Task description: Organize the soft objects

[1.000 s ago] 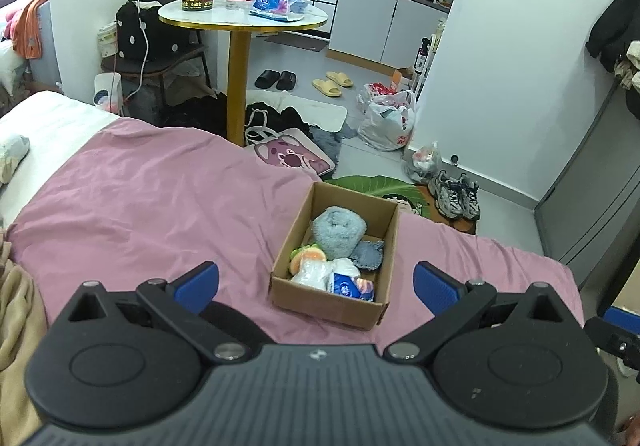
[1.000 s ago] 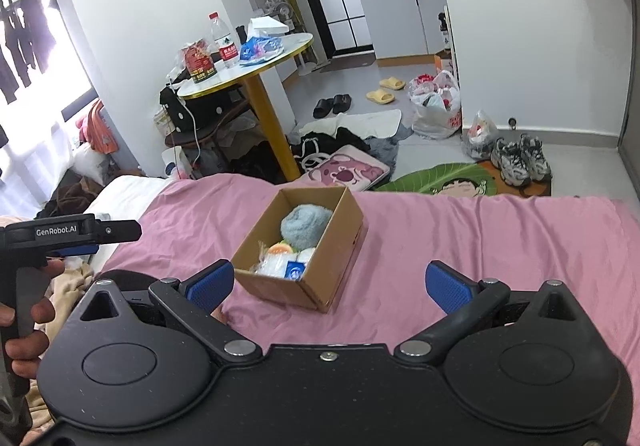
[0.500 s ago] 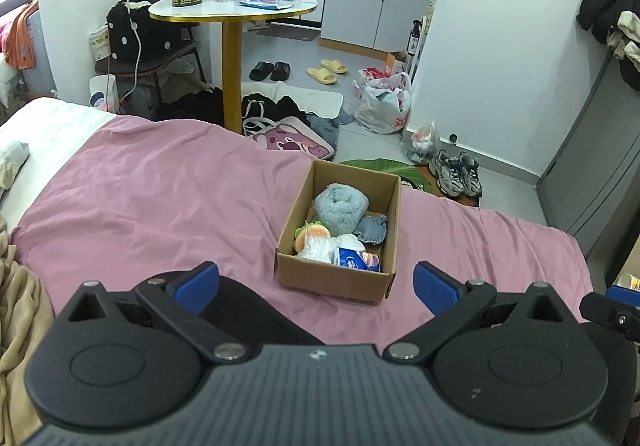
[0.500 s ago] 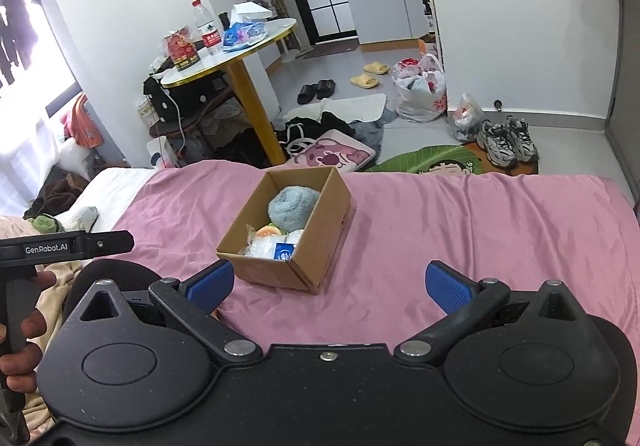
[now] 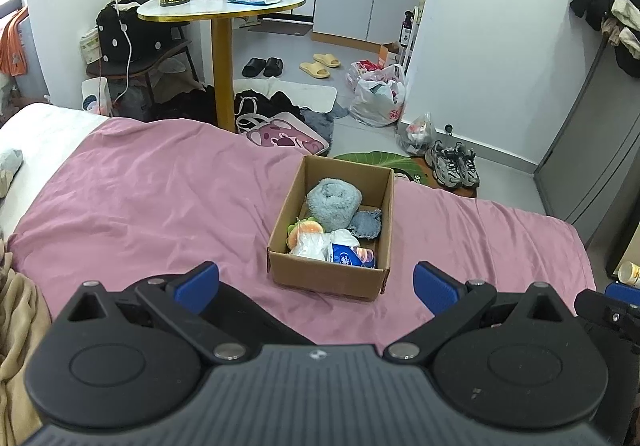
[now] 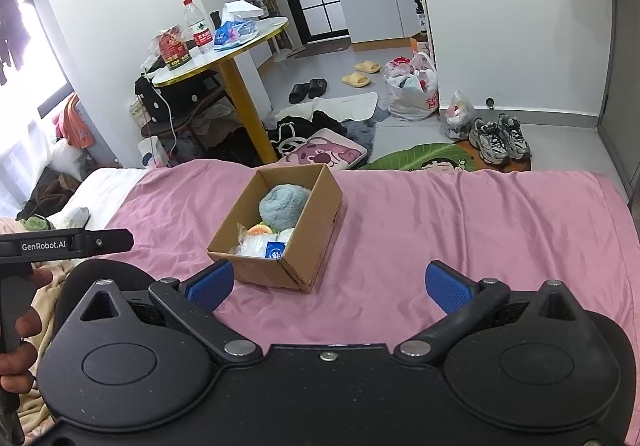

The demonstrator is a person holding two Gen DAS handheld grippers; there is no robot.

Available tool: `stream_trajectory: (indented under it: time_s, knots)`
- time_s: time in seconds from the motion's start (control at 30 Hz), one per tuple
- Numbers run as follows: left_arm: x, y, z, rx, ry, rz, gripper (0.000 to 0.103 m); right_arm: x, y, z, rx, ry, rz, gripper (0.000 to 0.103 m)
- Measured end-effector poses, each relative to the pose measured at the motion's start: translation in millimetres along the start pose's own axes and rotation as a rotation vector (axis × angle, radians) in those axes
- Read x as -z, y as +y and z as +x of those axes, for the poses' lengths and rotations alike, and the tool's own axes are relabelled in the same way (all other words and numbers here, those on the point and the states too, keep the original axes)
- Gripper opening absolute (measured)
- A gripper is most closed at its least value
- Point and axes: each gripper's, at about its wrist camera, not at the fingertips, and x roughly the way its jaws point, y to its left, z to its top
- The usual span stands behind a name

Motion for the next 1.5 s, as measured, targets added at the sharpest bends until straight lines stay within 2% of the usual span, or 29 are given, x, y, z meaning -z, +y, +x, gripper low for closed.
stream_trajectory:
  time_s: [1.5]
  knots:
    - [-4.2,-4.2,14.9,-0.003,0.018,0.004,0.103,-2.9,-4.7,6.7,0.016,0.000,-0.005,0.103]
